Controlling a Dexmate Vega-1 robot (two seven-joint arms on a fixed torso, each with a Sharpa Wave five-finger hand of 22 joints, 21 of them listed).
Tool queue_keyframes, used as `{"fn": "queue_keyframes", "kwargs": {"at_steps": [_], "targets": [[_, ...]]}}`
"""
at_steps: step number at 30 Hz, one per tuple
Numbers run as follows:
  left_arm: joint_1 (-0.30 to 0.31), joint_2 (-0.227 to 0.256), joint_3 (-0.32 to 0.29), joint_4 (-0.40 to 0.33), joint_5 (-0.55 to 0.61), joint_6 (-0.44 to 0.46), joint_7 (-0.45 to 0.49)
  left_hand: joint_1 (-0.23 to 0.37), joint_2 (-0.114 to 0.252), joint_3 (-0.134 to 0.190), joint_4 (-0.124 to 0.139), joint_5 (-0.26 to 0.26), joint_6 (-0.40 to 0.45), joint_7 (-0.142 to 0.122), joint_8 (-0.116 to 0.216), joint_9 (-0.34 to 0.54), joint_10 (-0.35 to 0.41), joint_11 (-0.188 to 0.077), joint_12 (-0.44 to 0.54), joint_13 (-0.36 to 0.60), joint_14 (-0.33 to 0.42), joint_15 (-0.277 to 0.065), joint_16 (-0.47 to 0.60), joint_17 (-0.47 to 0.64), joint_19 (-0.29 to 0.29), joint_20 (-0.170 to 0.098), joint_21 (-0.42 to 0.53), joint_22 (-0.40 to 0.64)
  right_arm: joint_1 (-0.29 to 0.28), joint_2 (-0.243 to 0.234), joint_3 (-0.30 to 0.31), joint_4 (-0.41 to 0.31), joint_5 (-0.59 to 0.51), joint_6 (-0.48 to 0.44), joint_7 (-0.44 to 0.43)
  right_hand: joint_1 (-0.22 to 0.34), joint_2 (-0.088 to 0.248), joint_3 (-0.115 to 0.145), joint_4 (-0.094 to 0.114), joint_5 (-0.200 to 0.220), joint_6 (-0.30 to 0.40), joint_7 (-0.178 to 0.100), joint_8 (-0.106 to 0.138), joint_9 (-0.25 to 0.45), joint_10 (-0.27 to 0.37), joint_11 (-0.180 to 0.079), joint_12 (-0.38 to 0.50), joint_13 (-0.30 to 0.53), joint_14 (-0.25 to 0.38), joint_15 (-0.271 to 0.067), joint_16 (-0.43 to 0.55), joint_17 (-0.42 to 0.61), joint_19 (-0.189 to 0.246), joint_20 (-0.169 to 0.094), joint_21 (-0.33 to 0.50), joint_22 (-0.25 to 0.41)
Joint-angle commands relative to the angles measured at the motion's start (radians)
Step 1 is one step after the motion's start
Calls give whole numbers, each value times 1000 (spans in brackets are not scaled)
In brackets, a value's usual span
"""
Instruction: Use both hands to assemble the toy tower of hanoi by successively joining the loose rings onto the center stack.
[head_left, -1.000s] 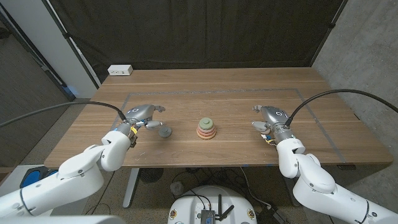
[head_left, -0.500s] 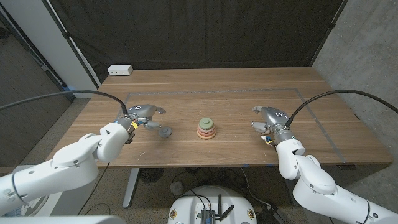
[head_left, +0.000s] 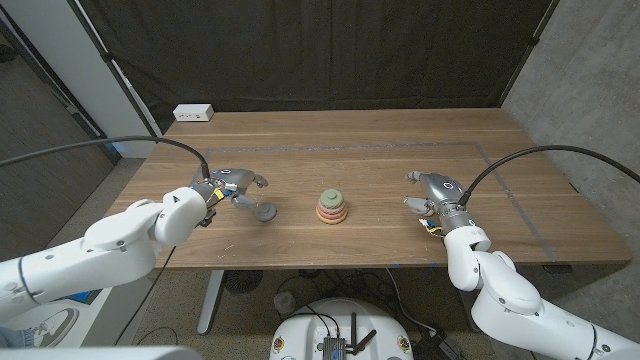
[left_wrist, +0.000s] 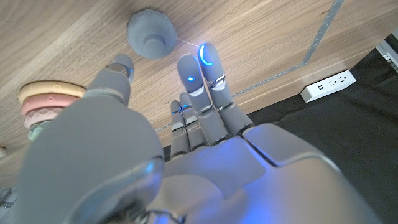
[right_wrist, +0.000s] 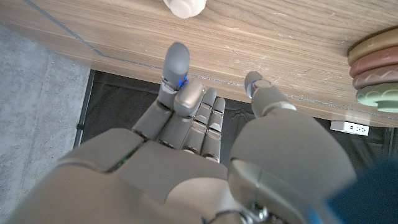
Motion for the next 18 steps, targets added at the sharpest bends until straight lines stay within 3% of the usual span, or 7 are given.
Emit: {"fn": "queue_keyframes", "kwargs": {"at_steps": [1, 18], "targets": [[-117, -14, 89, 46, 42, -35, -111, 1, -12, -5, 4, -3, -15, 6, -2, 0, -15, 2, -2, -2, 4, -76, 2, 0, -3, -137, 3, 4, 2, -5, -4, -5, 16, -5, -14, 2, 2, 5, 4, -3, -1, 5, 0, 4, 2, 3, 0, 4, -6, -47, -6, 1, -6, -77, 3, 1], [-150, -47, 140, 102, 103, -92, -135, -2, -15, -13, 6, -8, -30, 10, 2, -5, -30, 9, 3, -15, 2, -76, 0, -5, -2, -138, 5, 5, 18, -11, -23, -10, 18, -25, -11, 0, 6, 6, 5, -2, 1, 5, -1, 5, 4, 5, 0, 4, -7, -47, -6, 1, -8, -77, 3, -1]]}}
